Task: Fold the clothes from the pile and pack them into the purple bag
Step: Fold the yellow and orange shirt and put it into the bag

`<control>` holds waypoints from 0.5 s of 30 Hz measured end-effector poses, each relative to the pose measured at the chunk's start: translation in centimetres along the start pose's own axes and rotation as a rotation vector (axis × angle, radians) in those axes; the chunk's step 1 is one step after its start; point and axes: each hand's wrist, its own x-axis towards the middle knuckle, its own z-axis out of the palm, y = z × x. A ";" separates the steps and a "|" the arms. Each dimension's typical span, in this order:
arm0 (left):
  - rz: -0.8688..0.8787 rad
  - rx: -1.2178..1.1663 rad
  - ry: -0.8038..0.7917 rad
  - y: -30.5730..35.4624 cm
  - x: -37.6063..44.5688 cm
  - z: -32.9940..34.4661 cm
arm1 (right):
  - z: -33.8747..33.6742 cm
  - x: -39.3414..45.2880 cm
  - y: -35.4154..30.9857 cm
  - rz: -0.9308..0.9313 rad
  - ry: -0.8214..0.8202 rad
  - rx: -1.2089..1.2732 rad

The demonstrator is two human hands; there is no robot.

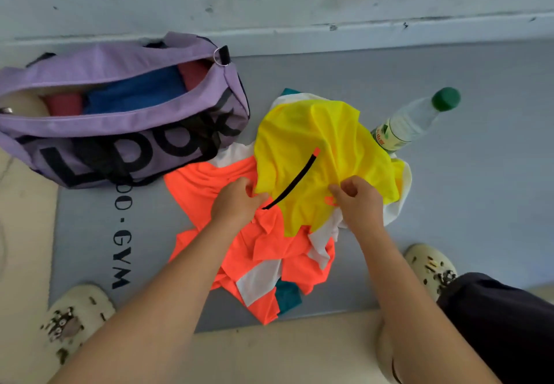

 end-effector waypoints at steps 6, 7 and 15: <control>0.121 -0.158 0.170 0.0 -0.6 -1.3 | -1.2 -0.2 0.1 -0.022 -0.075 0.154; 0.076 -0.374 0.144 0.6 -1.2 -1.7 | -1.3 -0.8 -0.3 -0.015 -0.153 0.199; -0.142 -1.038 -0.079 6.8 -7.8 -5.2 | -2.3 -7.9 -9.8 -0.215 -0.649 0.512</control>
